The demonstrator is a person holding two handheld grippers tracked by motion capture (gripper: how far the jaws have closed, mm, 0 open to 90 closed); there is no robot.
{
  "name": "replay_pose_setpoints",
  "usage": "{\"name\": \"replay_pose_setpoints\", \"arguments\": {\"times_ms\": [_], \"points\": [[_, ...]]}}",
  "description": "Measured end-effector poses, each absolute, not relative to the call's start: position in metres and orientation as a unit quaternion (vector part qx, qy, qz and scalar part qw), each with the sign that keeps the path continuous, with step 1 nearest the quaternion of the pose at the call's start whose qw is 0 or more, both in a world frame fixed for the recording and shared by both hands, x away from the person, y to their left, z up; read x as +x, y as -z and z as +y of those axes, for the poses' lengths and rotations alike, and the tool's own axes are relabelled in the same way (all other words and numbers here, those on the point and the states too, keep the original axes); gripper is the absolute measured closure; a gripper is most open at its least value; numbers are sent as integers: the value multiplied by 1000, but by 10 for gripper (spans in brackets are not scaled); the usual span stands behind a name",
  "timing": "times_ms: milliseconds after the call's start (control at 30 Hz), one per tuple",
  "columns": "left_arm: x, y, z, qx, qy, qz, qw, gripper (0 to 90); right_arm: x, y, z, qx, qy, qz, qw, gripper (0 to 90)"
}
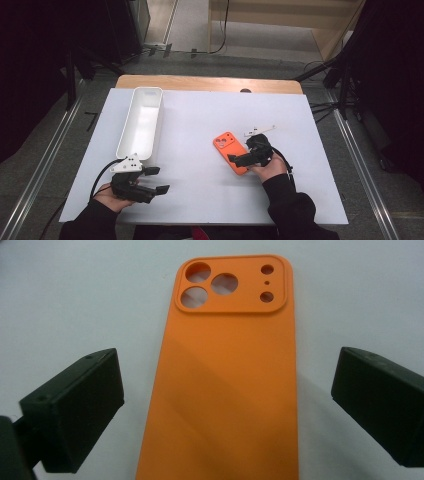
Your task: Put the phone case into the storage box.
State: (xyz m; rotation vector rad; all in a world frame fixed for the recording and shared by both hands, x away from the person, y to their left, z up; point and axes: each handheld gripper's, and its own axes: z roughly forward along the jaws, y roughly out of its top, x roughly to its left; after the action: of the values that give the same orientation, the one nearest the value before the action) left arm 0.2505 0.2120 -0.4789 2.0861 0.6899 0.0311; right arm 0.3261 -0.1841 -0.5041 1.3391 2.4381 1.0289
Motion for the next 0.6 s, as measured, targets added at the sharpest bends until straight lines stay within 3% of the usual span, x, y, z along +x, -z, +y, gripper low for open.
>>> {"name": "replay_pose_setpoints", "arguments": {"times_ms": [67, 600], "points": [[251, 479, 212, 846, -13, 280, 454, 239, 326, 506, -184, 451, -344, 819, 84, 37], [250, 479, 212, 846, -13, 280, 453, 239, 327, 517, -174, 444, -312, 836, 86, 38]]}}
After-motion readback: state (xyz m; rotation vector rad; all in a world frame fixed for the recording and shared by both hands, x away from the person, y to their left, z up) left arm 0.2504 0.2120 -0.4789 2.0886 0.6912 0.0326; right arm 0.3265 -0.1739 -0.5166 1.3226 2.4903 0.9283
